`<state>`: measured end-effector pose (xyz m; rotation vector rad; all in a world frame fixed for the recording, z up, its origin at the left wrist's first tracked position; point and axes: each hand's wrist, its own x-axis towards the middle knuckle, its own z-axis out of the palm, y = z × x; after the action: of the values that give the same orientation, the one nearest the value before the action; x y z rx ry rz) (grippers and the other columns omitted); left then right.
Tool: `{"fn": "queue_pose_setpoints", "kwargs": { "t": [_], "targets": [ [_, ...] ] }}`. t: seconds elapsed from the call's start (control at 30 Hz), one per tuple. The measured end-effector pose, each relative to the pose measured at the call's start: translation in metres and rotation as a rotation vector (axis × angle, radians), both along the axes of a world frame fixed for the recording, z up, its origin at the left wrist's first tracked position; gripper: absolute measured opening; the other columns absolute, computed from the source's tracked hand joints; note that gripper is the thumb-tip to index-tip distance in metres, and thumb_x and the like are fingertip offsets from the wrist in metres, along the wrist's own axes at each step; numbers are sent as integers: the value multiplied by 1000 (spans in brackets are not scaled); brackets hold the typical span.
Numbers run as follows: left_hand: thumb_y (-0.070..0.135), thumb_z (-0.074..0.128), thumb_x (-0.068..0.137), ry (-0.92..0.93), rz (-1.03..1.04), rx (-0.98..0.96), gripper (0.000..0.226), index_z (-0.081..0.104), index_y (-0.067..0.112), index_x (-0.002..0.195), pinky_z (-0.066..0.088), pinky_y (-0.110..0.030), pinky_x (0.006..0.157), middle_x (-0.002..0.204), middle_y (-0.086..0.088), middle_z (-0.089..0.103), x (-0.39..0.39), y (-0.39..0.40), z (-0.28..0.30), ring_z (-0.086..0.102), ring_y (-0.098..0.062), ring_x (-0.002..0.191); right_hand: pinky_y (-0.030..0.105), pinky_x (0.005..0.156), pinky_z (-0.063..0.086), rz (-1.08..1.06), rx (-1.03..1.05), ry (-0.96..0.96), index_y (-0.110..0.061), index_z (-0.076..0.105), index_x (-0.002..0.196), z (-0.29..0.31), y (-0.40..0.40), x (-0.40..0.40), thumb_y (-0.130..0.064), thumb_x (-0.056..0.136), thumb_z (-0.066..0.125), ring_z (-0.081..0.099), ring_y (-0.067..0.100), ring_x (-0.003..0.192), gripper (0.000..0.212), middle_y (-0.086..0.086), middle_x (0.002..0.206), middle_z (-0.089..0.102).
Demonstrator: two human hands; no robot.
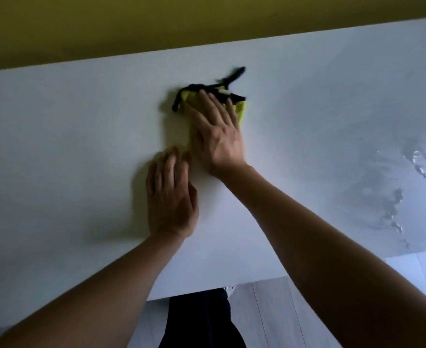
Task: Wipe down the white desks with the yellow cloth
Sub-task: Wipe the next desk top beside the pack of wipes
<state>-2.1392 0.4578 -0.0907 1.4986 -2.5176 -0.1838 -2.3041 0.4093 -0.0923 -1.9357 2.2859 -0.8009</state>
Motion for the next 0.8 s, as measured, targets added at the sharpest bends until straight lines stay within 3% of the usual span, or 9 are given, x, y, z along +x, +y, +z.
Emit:
{"fn": "queue_pose_setpoints", "kwargs": {
  "t": [0.07,0.13,0.27,0.4,0.5,0.6,0.7,0.8],
  "targets": [
    [19,42,96,-5,-10,2,59,47,9,154,23,-53,127,162,-18,40,-2,-1,2,35,-39,152,49,125,16,129,49,51,-24,53,147,-1,-5,-16,-31,101,46,32,26,150,47,10,160,39],
    [18,46,94,10,1,6,55,52,9,148,28,-52,123,157,-19,45,-4,-3,7,40,-41,145,49,125,17,128,61,60,-24,51,148,-4,-3,-51,-31,100,47,33,28,149,49,9,159,40],
    [20,51,89,65,-19,-15,42,61,7,127,36,-53,109,135,-21,57,-21,-42,15,53,-45,122,47,116,31,-319,-50,32,-26,59,140,-5,-1,-142,-19,90,53,45,33,138,51,10,150,50],
    [25,43,95,67,16,-6,59,48,6,150,25,-52,124,162,-17,41,-48,-103,9,38,-42,147,40,125,11,-670,131,-68,-30,47,150,9,-2,-185,-34,95,41,23,29,151,55,8,163,31],
    [28,39,98,84,33,2,63,41,4,156,19,-51,128,166,-17,35,-60,-118,0,30,-39,154,40,123,13,-760,137,-13,-28,51,147,6,-24,-165,-31,96,44,28,28,149,51,9,161,35],
    [26,41,97,83,38,-36,62,43,3,155,20,-50,128,164,-18,38,-62,-117,-4,32,-39,153,42,113,31,-419,-33,84,-29,66,131,3,-62,-121,-21,86,53,47,27,135,47,4,147,54],
    [27,41,100,42,45,-54,59,44,4,154,20,-50,128,164,-18,39,-60,-118,-4,33,-39,153,48,120,24,-27,7,36,-25,62,137,1,-95,-60,-28,91,53,39,29,145,47,10,153,48],
    [27,42,101,25,45,-51,59,43,4,155,22,-49,128,164,-18,38,-59,-119,-1,33,-39,152,48,124,17,128,88,67,-26,55,144,0,-108,-50,-35,99,45,33,27,149,47,10,159,39]
  ]
}}
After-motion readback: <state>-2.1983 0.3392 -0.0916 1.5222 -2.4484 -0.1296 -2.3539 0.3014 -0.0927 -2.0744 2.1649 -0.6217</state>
